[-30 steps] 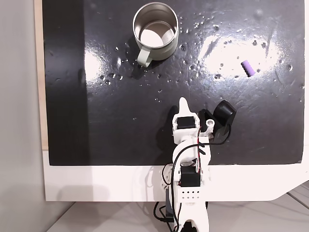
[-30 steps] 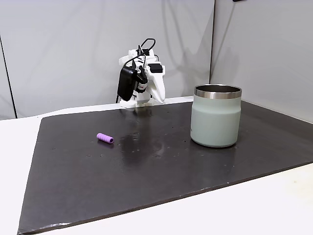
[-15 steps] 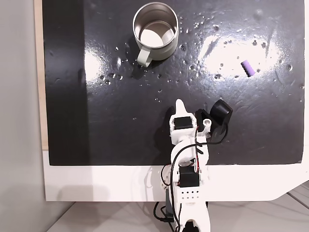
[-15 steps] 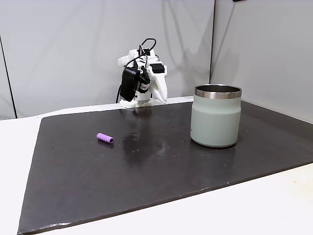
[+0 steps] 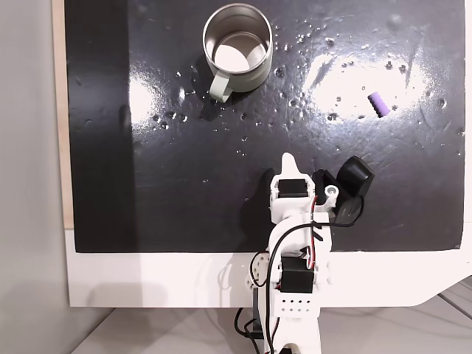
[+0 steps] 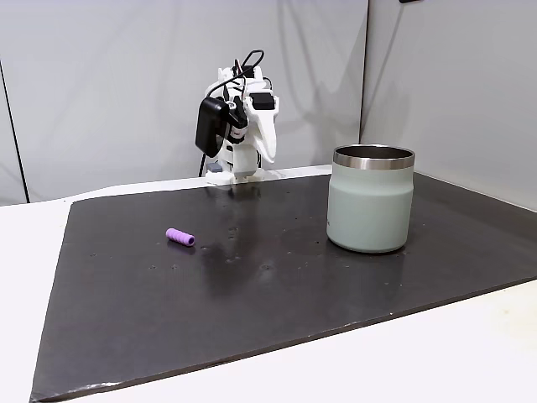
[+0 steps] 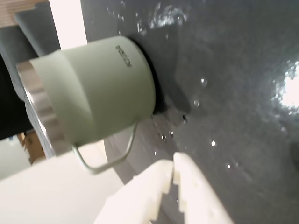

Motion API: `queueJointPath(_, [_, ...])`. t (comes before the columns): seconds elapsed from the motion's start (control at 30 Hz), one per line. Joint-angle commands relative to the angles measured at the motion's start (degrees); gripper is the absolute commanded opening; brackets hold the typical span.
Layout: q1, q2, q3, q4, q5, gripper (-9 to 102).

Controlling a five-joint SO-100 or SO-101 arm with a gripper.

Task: Grasp a pengrip and put it in the cup.

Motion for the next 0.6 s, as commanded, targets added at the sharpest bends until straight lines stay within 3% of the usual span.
queueJointPath(0.0, [2.29, -5.45, -7.38, -0.53, 1.85, 0])
queueJointPath(0.37, [13.45, -29.09, -20.57, -2.02, 7.47, 0])
queueJointPath(0.57, [14.50, -33.93, -22.94, -1.85, 10.11, 0])
